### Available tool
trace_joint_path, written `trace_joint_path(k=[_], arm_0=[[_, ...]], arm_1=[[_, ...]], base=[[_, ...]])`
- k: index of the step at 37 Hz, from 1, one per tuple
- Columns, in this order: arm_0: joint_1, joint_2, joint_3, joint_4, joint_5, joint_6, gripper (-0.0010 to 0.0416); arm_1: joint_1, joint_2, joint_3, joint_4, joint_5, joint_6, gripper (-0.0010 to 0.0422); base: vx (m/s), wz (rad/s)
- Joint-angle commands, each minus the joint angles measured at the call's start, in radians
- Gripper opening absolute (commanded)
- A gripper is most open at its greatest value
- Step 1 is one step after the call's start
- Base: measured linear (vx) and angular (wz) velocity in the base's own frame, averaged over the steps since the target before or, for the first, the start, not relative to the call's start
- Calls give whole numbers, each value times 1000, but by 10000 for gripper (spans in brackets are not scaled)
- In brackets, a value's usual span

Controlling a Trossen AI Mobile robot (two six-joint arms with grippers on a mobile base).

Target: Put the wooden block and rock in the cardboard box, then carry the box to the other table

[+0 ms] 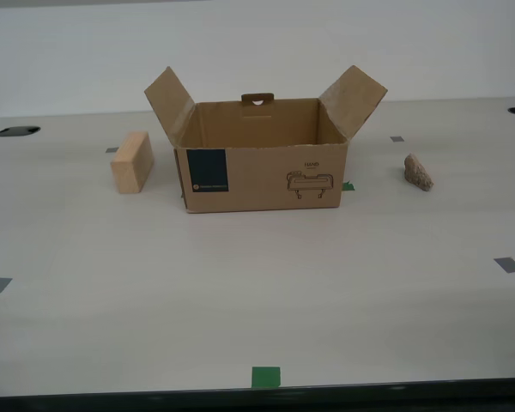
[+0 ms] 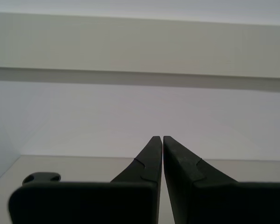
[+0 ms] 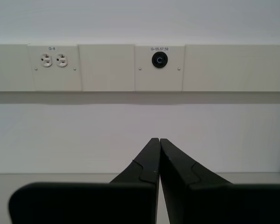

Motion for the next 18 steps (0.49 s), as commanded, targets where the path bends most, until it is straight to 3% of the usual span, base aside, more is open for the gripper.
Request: trace_joint_path(k=[1,4,11,18], arm_0=[[0,-10,13,-40,-2,0,0],[0,-13,47,-132,-2,0,0],[0,-13,152,-351,-2,0,0],[0,-13,298,-608,-2,5,0]], arm_1=[[0,0,36,-84,-1,-1,0],[0,0,64,-144,3,-1,0],[0,0,127,-264,52,-6,0],[-1,0,232,-470,115,-94,0]], base=[[0,0],[0,0],[0,0],[0,0]])
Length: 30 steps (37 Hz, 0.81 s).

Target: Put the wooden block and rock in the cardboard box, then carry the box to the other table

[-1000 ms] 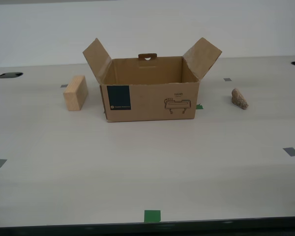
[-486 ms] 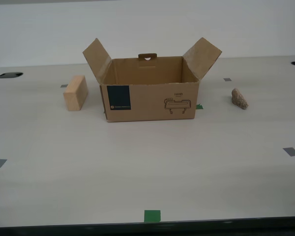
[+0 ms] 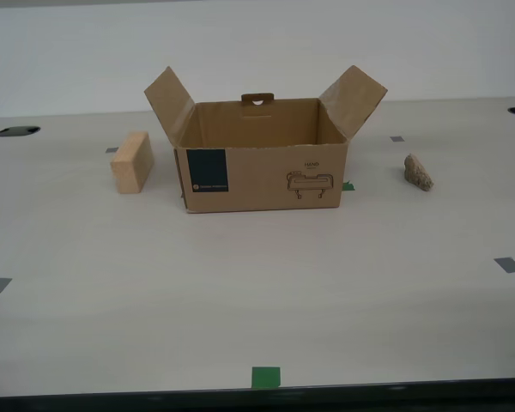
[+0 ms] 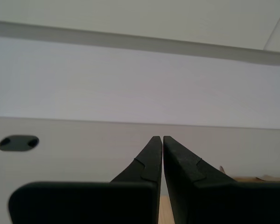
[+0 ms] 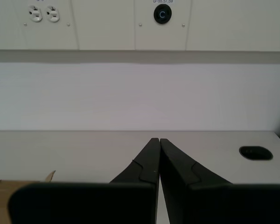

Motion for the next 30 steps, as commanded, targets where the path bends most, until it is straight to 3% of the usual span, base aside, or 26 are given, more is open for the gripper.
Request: trace_joint_path(k=[1,11,17,24,30], arm_0=[[0,0,82,-140,-2,4,0],[1,0,284,-414,-2,13,0],[2,1,362,-539,-3,65,0],[3,3,431,-682,-3,120,0],[3,3,494,-787,-4,153,0]], arm_1=[[0,0,66,-124,29,-34,0],[-1,0,221,-397,35,-34,0],[-2,4,294,-533,52,-49,0],[-5,44,376,-672,122,-87,0],[-6,109,450,-794,130,-85,0]], base=[[0,0],[0,0],[0,0],[0,0],[0,0]])
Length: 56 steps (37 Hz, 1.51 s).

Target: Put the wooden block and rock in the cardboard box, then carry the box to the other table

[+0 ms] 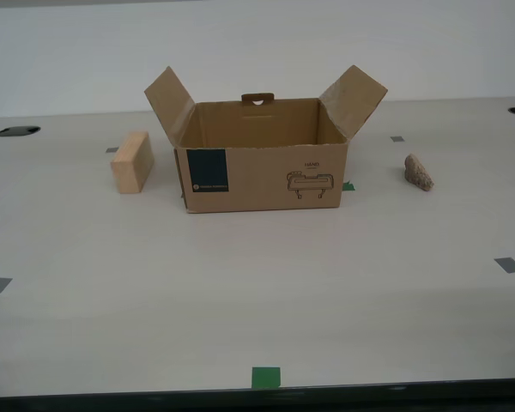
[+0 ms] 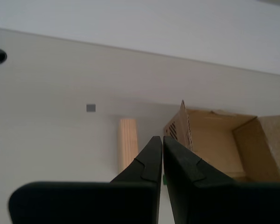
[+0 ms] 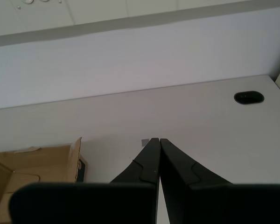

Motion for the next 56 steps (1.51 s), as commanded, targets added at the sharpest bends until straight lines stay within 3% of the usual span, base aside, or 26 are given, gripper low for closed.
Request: trace_joint_path(k=[1,9,14,20,28,42,56], arm_0=[[0,2,41,-60,-3,13,0],[2,56,149,-203,-10,16,0],[2,110,209,-280,-82,15,0],[3,199,263,-357,-156,14,0],[3,331,330,-479,-157,13,0],[3,438,349,-462,-157,13,0],[3,456,349,-461,-157,12,0]], arm_1=[[-1,43,43,-67,5,3,0],[-3,145,116,-161,27,26,0],[-16,189,135,-177,96,32,0],[-47,237,163,-220,92,34,0],[-67,299,224,-344,91,65,0],[-67,304,242,-347,91,72,0],[-69,304,242,-347,91,72,0]], base=[[0,0],[0,0],[0,0],[0,0],[0,0],[0,0],[0,0]])
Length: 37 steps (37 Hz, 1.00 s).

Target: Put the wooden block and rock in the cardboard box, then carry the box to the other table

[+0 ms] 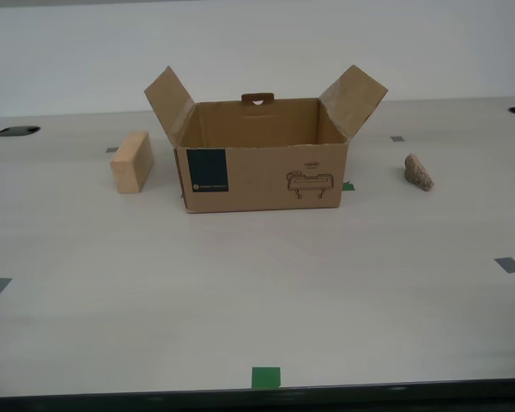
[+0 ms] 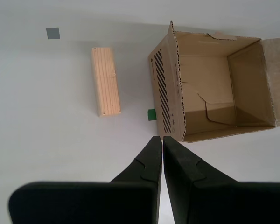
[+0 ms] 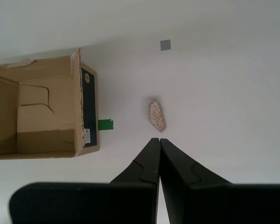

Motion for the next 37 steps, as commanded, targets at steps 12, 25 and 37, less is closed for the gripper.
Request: trace_joint_path(k=[12,25,37], arm_0=[[0,-1,0,12,-2,4,0],[0,-1,0,15,-2,4,2],[0,-1,0,34,-2,32,3]], arm_1=[[-3,0,1,7,-48,4,0],[-5,0,1,11,-57,76,43],[-5,0,1,24,-57,72,178]], base=[[0,0],[0,0],[0,0]])
